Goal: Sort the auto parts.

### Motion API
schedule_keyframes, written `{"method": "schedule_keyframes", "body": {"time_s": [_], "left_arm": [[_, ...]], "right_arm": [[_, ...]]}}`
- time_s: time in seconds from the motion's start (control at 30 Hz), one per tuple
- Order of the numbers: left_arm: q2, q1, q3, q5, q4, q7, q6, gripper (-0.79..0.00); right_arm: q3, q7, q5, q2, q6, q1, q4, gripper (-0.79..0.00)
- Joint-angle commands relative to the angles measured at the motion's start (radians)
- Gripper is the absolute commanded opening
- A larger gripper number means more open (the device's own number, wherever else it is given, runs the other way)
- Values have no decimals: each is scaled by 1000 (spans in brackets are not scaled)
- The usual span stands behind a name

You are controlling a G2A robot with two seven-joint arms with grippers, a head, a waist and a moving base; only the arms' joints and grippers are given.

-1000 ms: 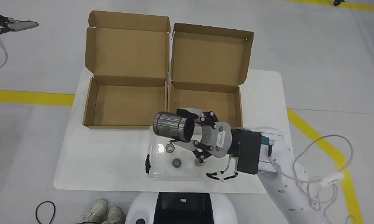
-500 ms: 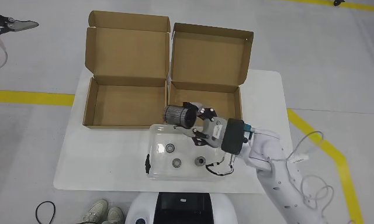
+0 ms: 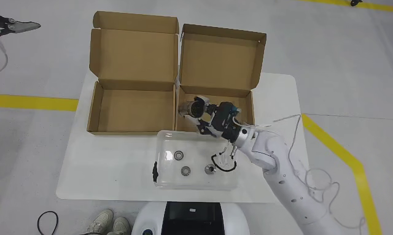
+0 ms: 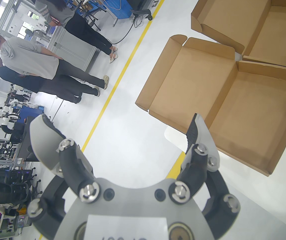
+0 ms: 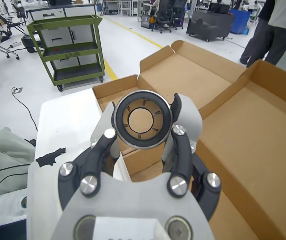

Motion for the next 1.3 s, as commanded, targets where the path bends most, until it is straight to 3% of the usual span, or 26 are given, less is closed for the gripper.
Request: {"method": "schedule_keyframes", "body": {"time_s": [0.0,0.27,0.63,1.23,1.27], "left_arm": [[0,0,0,0,0,0,0,0],[0,0,0,0,0,0,0,0],[0,0,0,0,0,0,0,0],[0,0,0,0,0,0,0,0],[0,0,0,0,0,0,0,0]], "right_arm": [[-10,43,9,-4,27,18,13,-785],[-59,179,40,-27,138,105,124,-785],[-140,319,84,-63,214,205,292,-785],[-186,496,116,-99,298,294,387,-785],[-187,497,112,-100,303,297,393,-757]]}}
